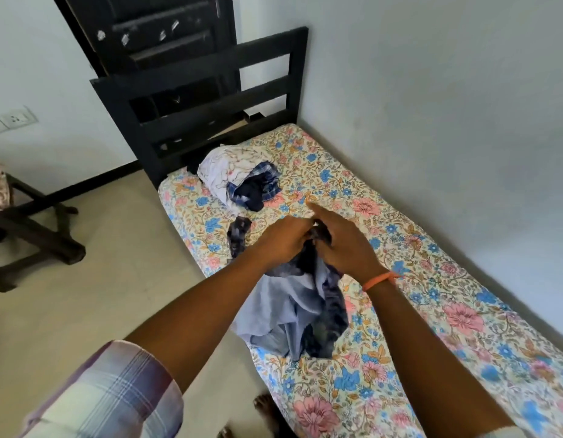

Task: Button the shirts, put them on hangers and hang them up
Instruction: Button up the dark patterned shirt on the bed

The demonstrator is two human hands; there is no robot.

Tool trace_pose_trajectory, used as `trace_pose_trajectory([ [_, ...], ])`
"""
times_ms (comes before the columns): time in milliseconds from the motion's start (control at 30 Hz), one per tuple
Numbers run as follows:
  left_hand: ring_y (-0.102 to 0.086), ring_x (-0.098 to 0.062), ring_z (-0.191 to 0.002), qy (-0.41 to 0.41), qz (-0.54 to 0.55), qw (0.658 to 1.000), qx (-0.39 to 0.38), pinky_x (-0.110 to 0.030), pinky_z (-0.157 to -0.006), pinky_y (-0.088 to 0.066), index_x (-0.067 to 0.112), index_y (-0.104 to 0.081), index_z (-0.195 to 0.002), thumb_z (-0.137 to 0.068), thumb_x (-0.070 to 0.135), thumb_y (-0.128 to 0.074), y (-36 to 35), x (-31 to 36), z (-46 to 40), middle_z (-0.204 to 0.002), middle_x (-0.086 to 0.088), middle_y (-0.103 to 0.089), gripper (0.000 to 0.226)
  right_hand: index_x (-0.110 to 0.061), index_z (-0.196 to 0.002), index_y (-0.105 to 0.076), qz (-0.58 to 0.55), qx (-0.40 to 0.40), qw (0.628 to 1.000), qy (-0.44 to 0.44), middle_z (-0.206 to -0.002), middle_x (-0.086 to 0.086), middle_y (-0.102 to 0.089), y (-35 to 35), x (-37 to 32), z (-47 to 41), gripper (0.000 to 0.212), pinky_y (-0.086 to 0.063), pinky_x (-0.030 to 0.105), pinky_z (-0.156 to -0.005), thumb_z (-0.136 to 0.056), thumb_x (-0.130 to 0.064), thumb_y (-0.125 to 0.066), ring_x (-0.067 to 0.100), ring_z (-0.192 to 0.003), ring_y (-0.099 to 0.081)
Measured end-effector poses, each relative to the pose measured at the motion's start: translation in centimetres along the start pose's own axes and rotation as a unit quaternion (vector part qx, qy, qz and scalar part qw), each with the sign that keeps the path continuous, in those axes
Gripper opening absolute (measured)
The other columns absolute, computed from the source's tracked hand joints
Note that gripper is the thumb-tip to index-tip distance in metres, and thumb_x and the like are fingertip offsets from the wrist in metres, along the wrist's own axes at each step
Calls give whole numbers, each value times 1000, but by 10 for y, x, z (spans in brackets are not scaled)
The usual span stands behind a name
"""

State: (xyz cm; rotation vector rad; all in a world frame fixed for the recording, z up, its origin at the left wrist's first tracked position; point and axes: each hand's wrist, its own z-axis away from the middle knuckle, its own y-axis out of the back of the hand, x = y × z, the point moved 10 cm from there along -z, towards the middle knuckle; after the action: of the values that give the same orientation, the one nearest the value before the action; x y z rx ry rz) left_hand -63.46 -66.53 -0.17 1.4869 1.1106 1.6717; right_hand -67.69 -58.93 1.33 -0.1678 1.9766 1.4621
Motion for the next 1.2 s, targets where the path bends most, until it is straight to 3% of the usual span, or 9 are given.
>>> trace_pose_trajectory([
  [133, -63, -37, -86, 49, -85, 993, 65, -36, -60, -42, 14, -51, -125, -100, 34, -50, 28, 7, -8, -99, -16, -67, 32, -11, -131, -53, 112, 107, 988, 0, -89, 15, -69, 26, -3, -6, 39, -50, 41, -55, -94, -21, -45, 33, -66, -61],
  [233, -62, -34, -83, 82, -97, 990, 56, -35, -60, -41, 15, -53, -111, -98, 40, -53, 26, -10, -5, -93, -11, -66, 28, -9, -109, -56, 66, 152, 986, 3, -69, 9, -61, 53, -6, -9, 31, -36, 33, -49, -94, -26, -36, 25, -52, -48],
  [400, -62, -31, -75, 210, -40, 972, 94, -31, -55, -38, 14, -59, -81, -98, 26, -49, 9, -72, 43, -78, -7, -63, 23, -9, -96, -62, 73, 227, 971, -13, -76, 9, -65, 98, 0, -1, 23, -45, 35, -57, -90, -19, -42, 28, -62, -57],
  [567, -57, -29, -76, 235, -37, 942, 236, -37, -58, -43, 11, -60, -91, -103, 27, -40, 58, -73, 75, -85, -8, -61, 28, -8, -95, -71, 207, 193, 959, -16, -112, 15, -68, 91, 5, -4, 18, -53, 44, -83, -86, -5, -56, 40, -117, -59],
  [667, -56, -34, -75, 239, -46, 931, 271, -45, -64, -47, 11, -50, -101, -106, 32, -31, 87, -51, 92, -92, -10, -58, 28, -12, -91, -73, 276, 222, 934, -56, -97, 14, -58, 92, 4, 8, 24, -42, 39, -66, -75, 2, -61, 38, -90, -55],
  [800, -55, -31, -66, 272, -97, 935, 207, -39, -58, -44, 11, -47, -95, -103, 49, -37, 98, -33, 108, -80, -8, -60, 39, -8, -101, -67, 260, 235, 929, -119, -93, 17, -63, 101, 2, 33, 25, -44, 39, -63, -81, 2, -56, 41, -78, -60],
  [933, -49, -22, -60, 289, -48, 955, -37, -30, -54, -33, 9, -47, -70, -76, 68, -67, 63, -24, 121, -66, -5, -50, 63, -3, -117, -49, 203, 217, 935, -191, -92, 22, -63, 115, 7, 65, 21, -41, 39, -58, -98, -11, -47, 44, -78, -62],
  [1067, -68, -34, -89, 261, 251, 879, -311, -40, -80, -55, -2, -70, -98, -77, 46, -78, 24, 24, 138, -101, -19, -71, 52, 2, -95, -58, 126, 147, 949, -247, -90, 24, -67, 127, 22, 63, 34, -47, 36, -60, -95, -29, -43, 43, -75, -65],
  [1200, -65, -24, -82, 196, 647, 734, -70, -38, -82, -55, 4, -64, -101, -92, 24, -61, 63, 26, 77, -99, -16, -67, 22, 7, -65, -60, -94, 52, 930, -352, -46, 16, -60, 134, 53, 21, 33, -45, 21, -35, -89, -13, -48, 23, -33, -59],
])
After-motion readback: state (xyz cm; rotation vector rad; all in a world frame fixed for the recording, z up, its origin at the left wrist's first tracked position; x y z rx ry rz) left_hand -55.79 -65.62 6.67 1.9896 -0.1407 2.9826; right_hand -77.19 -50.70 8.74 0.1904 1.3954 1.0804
